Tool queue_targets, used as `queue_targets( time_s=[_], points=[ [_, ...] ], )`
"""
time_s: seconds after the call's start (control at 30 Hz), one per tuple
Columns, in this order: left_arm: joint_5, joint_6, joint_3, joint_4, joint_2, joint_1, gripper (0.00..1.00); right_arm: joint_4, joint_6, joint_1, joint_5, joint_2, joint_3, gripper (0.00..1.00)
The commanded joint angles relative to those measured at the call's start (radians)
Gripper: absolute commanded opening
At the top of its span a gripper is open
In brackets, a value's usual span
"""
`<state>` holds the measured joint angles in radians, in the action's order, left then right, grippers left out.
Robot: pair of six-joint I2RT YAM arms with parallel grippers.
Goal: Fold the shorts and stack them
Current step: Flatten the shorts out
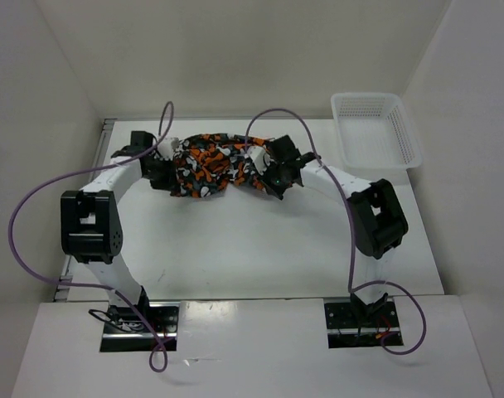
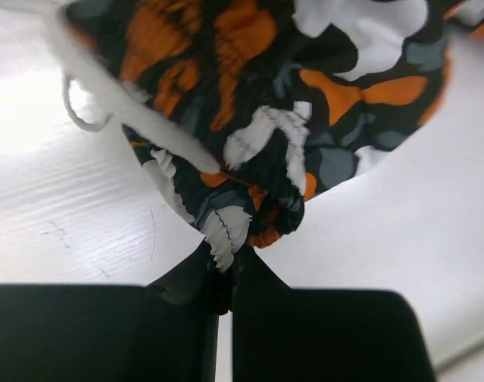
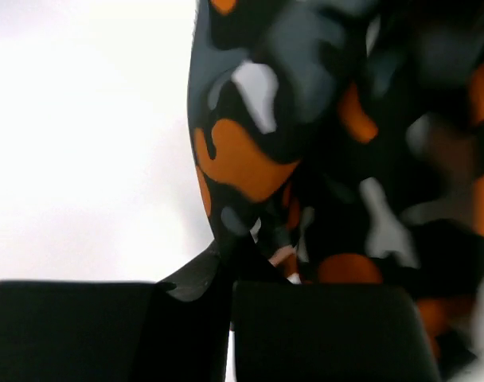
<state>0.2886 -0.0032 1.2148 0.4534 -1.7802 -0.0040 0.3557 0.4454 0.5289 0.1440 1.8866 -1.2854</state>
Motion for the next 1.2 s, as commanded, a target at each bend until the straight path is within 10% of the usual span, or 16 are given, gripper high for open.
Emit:
queue_targets(
  time_s=[0.0, 0.13, 0.43, 0.47, 0.5, 0.6, 0.83, 1.17],
  points=[
    [0.291, 0.003, 0.172, 0.232, 0.079, 0.114, 0.00, 0.313, 0.085, -0.041, 0.361, -0.171, -0.268, 0.00],
    [0.390, 0.003, 0.209, 0.167, 0.100, 0.171, 0.00, 0.202, -0.314, -0.219, 0.515, -0.140, -0.397, 0.00],
    [0.307, 0.003, 0.217, 0.077, 0.051, 0.159, 0.00, 0.101, -0.514, -0.268, 0.150, 0.330, -0.821, 0.06],
    [0.296, 0.003, 0.200, 0.064, 0.041, 0.159, 0.00, 0.101, -0.514, -0.268, 0.087, 0.382, -0.889, 0.18],
    [0.265, 0.003, 0.200, 0.054, 0.041, 0.144, 0.00, 0.132, -0.514, -0.258, -0.014, 0.432, -0.961, 0.58],
    [0.224, 0.003, 0.151, 0.035, 0.031, 0.125, 0.00, 0.213, -0.525, -0.247, -0.083, 0.578, -1.230, 0.90],
    [0.104, 0.003, 0.097, -0.008, 0.031, 0.125, 0.02, 0.256, -0.504, -0.285, 0.076, 0.329, -0.886, 0.93],
    [0.081, 0.003, 0.057, -0.018, 0.031, 0.125, 0.03, 0.126, -0.376, -0.188, 0.192, -0.076, -0.129, 0.69]
  ],
)
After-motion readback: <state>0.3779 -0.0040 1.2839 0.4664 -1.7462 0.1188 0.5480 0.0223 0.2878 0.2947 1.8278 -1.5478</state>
